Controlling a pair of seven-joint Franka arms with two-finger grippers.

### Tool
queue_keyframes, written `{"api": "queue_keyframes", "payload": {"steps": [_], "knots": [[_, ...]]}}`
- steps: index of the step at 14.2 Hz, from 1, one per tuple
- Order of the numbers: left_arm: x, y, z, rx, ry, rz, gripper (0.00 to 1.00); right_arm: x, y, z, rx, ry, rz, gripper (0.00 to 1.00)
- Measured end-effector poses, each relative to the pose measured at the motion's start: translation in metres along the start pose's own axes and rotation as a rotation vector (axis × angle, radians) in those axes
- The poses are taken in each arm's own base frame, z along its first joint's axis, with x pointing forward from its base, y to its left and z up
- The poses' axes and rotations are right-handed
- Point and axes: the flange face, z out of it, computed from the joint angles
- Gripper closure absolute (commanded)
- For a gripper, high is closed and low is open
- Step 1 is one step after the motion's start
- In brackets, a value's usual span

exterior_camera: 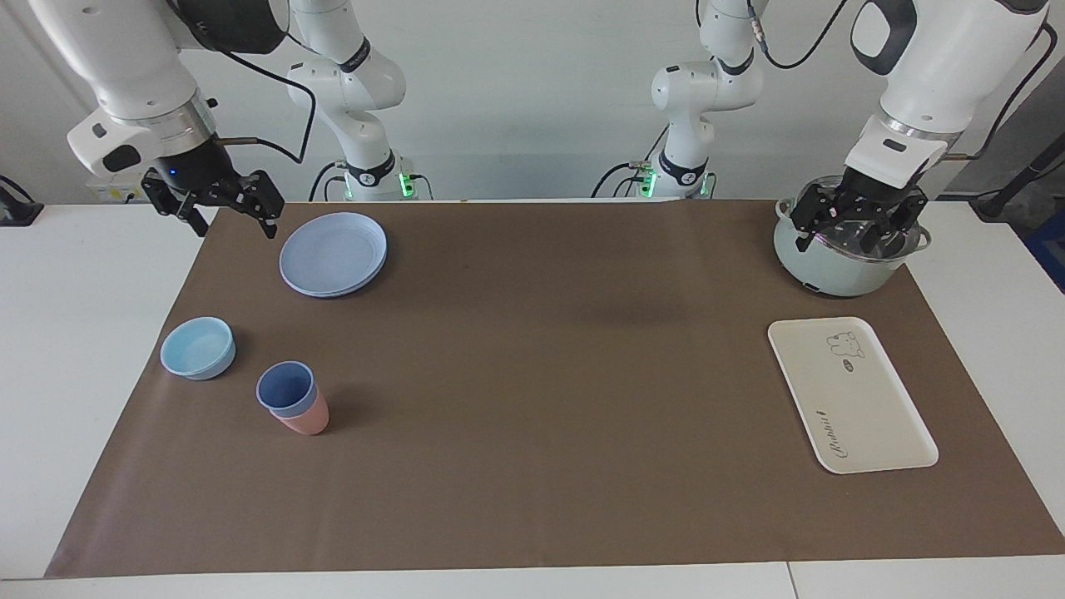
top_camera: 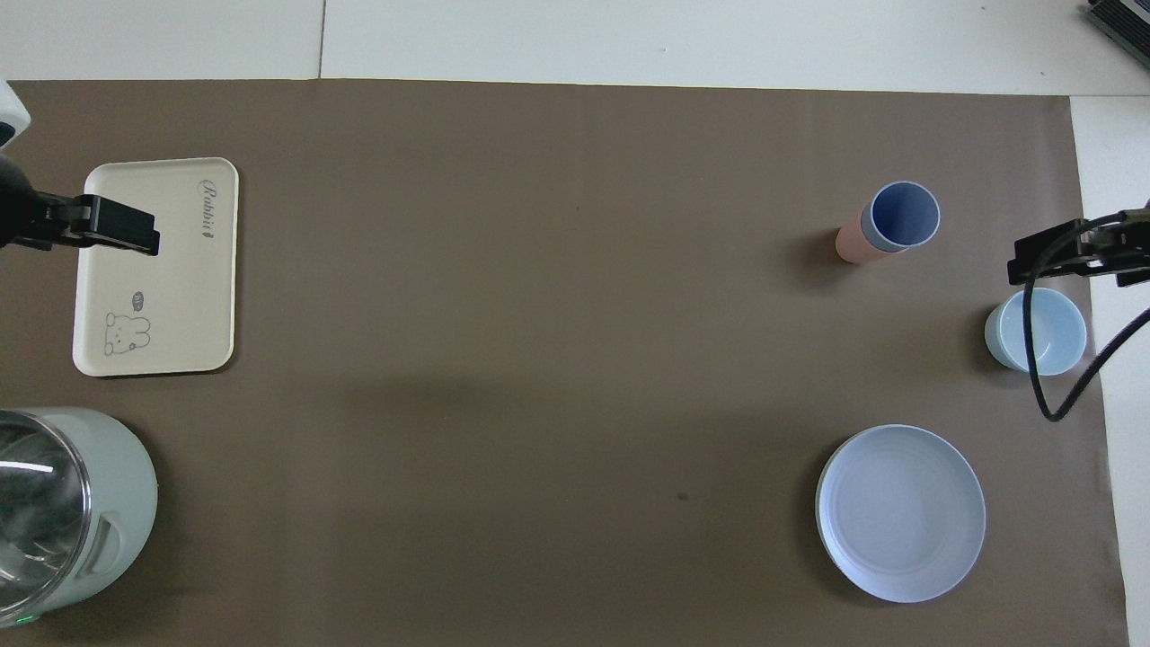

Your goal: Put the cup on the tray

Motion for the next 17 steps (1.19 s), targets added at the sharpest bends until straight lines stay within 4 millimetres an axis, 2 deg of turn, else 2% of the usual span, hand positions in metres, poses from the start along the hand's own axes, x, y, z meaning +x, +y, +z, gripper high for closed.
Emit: {"api": "queue_keyframes", "payload": {"steps": [7,9,11,14,17], "knots": [[0.000,0.000,0.000,0.000,0.000,0.001,0.00,-0.001,0.001,0.001,0.001,0.000,0.002,0.00],[0.000,0.000,0.000,0.000,0.000,0.001,0.00,0.001,0.001,0.008,0.002,0.022,-0.027,0.00],[0.000,0.000,0.000,0.000,-0.001,0.003,0.00,0.005,0.004,0.021,0.007,0.086,-0.129,0.00],[-0.001,0.000,0.000,0.000,-0.002,0.004,0.00,0.006,0.024,0.051,0.085,0.184,-0.231,0.00],[-0.001,0.000,0.000,0.000,-0.002,0.005,0.00,0.005,0.064,0.084,0.172,0.271,-0.323,0.00]]}}
